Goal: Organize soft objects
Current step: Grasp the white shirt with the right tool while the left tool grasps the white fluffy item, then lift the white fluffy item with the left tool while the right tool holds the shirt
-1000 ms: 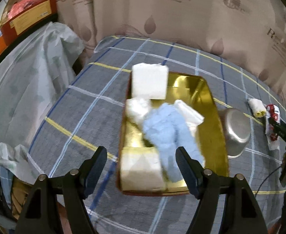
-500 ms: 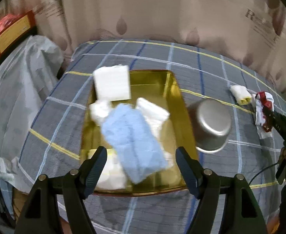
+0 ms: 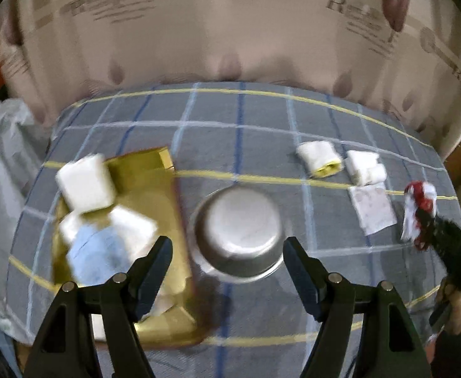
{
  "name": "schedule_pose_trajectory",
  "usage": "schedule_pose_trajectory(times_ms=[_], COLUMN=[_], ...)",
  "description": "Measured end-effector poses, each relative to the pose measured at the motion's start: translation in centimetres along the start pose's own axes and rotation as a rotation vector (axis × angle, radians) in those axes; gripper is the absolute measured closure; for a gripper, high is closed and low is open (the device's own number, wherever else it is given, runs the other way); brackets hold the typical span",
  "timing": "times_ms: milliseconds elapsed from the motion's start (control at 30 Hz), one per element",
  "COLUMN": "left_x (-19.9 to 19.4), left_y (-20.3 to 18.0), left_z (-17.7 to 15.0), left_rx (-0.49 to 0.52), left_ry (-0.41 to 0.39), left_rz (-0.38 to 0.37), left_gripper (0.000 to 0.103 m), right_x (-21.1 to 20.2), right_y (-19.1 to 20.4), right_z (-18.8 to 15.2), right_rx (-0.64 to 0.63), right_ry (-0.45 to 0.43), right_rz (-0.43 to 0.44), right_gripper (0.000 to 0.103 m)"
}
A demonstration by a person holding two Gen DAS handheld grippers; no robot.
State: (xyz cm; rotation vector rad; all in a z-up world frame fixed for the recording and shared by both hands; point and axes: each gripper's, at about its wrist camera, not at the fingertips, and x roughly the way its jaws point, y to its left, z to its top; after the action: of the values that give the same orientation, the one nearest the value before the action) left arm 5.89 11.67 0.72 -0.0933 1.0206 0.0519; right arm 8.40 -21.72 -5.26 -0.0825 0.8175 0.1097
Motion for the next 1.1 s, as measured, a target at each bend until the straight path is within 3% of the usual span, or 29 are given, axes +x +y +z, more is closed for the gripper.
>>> schedule_pose_trajectory(times_ms=[100, 333, 467, 633, 800, 1100], left_x=[1.3, 4.2, 7.5, 11.5, 14.2, 18.6], left_y=[-2.6, -8.7, -11.3, -13.6, -14.8, -13.7], left_z=[1.6, 5.8, 8.4, 10.0, 10.9, 10.8], left_rx=[0.014, 0.041, 0.037, 0.036, 0.002, -0.092], left_ry=[0.015, 0.027, 0.081, 0.137, 0.149, 0.186], left_rz=[-0.025, -0.087, -0.125, -0.08, -0.091, -0.001], left_gripper=[0.028, 0.028, 0.028, 0.028, 0.028, 0.028], right_x=[0.2, 1.3, 1.9, 2.1, 2.4, 2.4], right_y=[-1.0, -3.1, -3.5, -3.8, -4.3, -4.5], right_z=[-1.0, -2.6, -3.2, -3.4, -3.3, -3.4], right_rx=[-0.006, 0.056, 0.08, 0.099, 0.125, 0.133], right_ry=[0.014, 0.051, 0.05, 0.058, 0.068, 0.07], right_rz=[-0.042, -0.046, -0.036, -0.014, 0.017, 0.025], right_gripper=[0.081, 0.081, 0.081, 0.08, 0.078, 0.077])
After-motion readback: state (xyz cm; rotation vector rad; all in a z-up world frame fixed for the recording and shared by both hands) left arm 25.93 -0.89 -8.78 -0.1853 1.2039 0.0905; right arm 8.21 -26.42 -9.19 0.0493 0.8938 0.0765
